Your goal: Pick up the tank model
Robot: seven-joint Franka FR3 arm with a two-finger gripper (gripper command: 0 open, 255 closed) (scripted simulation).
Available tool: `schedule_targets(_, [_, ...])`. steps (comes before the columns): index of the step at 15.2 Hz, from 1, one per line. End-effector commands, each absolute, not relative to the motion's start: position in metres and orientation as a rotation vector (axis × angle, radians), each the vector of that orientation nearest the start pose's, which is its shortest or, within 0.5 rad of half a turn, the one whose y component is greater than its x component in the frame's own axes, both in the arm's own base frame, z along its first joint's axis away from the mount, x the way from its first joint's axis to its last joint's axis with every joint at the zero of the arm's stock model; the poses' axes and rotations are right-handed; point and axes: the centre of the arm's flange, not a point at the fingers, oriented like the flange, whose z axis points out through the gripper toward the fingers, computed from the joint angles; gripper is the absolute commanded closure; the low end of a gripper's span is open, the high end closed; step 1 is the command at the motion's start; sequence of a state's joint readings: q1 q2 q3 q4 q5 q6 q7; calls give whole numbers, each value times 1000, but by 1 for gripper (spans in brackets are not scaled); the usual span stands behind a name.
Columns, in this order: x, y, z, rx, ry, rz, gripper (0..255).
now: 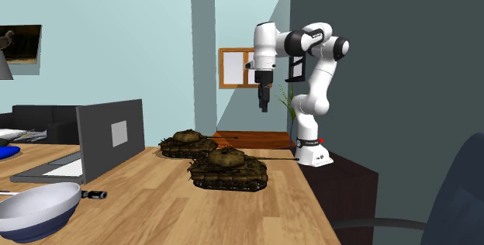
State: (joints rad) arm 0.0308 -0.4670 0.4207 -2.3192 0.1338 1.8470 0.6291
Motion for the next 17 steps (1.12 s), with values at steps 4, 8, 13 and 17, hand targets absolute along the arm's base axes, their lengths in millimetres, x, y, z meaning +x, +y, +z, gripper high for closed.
schedule_targets(4, [390, 255, 470, -3165, 468, -16, 0])
schedule_targets(8, [412, 296, 447, -3153, 506, -33, 0])
schedule_targets(13, [441, 346, 419, -3136, 553, -55, 0])
schedule_targets(17, [457, 372, 399, -3127, 578, -66, 0])
